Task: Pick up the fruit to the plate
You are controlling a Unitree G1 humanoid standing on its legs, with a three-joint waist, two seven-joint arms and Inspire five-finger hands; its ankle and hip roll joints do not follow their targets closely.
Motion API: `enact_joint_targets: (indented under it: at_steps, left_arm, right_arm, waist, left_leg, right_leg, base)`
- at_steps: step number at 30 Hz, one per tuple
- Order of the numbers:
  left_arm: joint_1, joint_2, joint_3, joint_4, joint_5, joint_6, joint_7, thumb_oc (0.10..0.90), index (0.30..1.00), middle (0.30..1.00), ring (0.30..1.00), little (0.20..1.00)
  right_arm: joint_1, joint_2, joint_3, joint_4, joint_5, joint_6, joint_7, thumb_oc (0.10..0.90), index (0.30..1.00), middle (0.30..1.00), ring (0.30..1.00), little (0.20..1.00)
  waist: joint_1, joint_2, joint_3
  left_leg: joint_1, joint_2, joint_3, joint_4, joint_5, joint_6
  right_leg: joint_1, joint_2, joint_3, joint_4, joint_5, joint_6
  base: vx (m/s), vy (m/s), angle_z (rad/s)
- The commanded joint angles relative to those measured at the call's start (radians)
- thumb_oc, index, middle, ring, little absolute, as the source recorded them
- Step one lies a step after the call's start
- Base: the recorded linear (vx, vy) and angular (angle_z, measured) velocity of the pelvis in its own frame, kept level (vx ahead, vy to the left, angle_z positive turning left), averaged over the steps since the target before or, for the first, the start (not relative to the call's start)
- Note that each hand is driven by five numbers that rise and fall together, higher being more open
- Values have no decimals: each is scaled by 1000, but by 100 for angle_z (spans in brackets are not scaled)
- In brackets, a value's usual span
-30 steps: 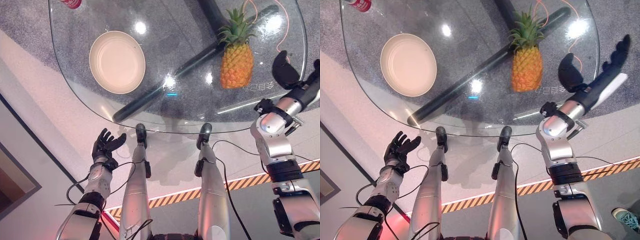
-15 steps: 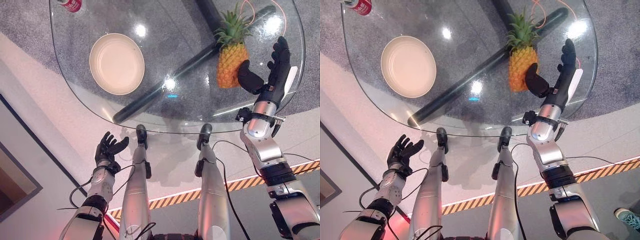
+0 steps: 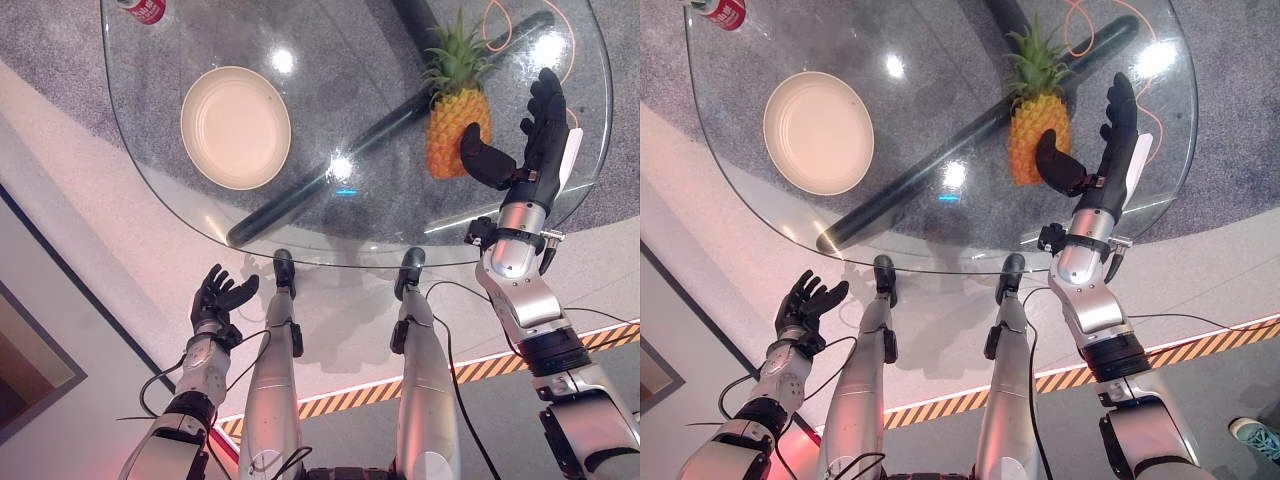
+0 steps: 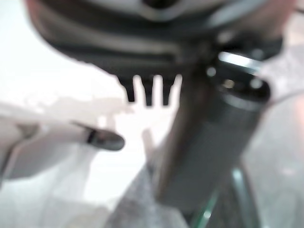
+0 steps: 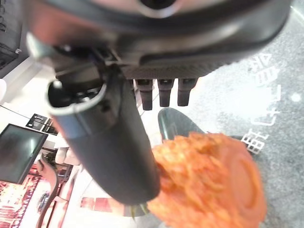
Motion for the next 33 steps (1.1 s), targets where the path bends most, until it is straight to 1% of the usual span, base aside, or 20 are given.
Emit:
enact_joint_targets:
  at_steps: [1, 7, 11, 13, 17, 21, 27, 29, 33]
  left_arm:
    - [80, 12, 24, 16, 15, -50, 12, 800, 900, 900, 900, 900]
    - [80, 9, 21, 2, 21, -45, 23, 800, 900, 900, 900, 900]
    - [78, 8, 20, 2, 20, -42, 28, 800, 900, 900, 900, 900]
    - [80, 8, 20, -1, 19, -42, 28, 800, 900, 900, 900, 900]
    - [80, 10, 21, -1, 15, -41, 25, 800, 900, 900, 900, 900]
    - [83, 6, 19, -3, 16, -42, 26, 800, 900, 900, 900, 900]
    - [83, 10, 20, 1, 11, -44, 16, 800, 900, 900, 900, 900]
    - [80, 9, 16, 7, 8, -46, 12, 800, 900, 900, 900, 900]
    - [79, 8, 9, 15, 5, -53, 11, 800, 900, 900, 900, 900]
  right_arm:
    - [29, -55, -61, -157, -95, -91, -84, 800, 900, 900, 900, 900]
    - [18, -81, -99, -181, -162, -107, -180, 800, 900, 900, 900, 900]
    - [12, -91, -110, -204, -193, -107, -199, 800, 900, 900, 900, 900]
    - [9, -94, -112, -225, -188, -100, -191, 800, 900, 900, 900, 900]
    - [16, -93, -109, -252, -178, -109, -158, 800, 900, 900, 900, 900]
    - [28, -87, -94, -294, -160, -103, -92, 800, 900, 900, 900, 900]
    - [42, -69, -56, -310, -93, -97, -4, 800, 900, 900, 900, 900]
    - [47, -61, -34, -304, -47, -81, 34, 800, 900, 900, 900, 900]
    - [61, -46, 0, -275, 8, -72, 62, 800, 900, 900, 900, 900]
  waist:
    - [-12, -2, -19]
    - [-13, -4, -19]
    - [-15, -2, -19]
    - [-15, 0, -19]
    - [-16, 1, -19]
    - [-18, -1, -19]
    - [-17, -6, -19]
    - [-17, -7, -19]
    - [-15, -11, -19]
  left_leg:
    - [-30, -50, -25, 93, -76, 24]
    - [-39, -47, -27, 104, -82, 28]
    - [-42, -51, -29, 110, -84, 29]
    - [-45, -51, -29, 113, -85, 30]
    - [-44, -50, -28, 110, -84, 29]
    - [-40, -51, -28, 105, -82, 28]
    - [-39, -49, -24, 96, -75, 25]
    - [-36, -50, -23, 91, -71, 25]
    - [-31, -50, -20, 81, -66, 23]
  right_leg:
    - [-3, 32, -45, 33, -39, -10]
    - [-12, 32, -42, 40, -38, -7]
    - [-15, 33, -39, 42, -37, -6]
    - [-18, 32, -38, 44, -38, -6]
    - [-18, 32, -38, 42, -38, -6]
    - [-13, 33, -39, 38, -38, -6]
    - [-9, 33, -43, 31, -36, -7]
    - [-6, 34, -45, 27, -35, -9]
    - [1, 32, -53, 21, -33, -10]
  base:
    - [0, 0, 0]
    - [0, 0, 0]
    - [0, 0, 0]
    - [0, 0, 0]
    - [0, 0, 0]
    - [0, 0, 0]
    - [0, 0, 0]
    - [0, 0, 0]
    - [0, 0, 0]
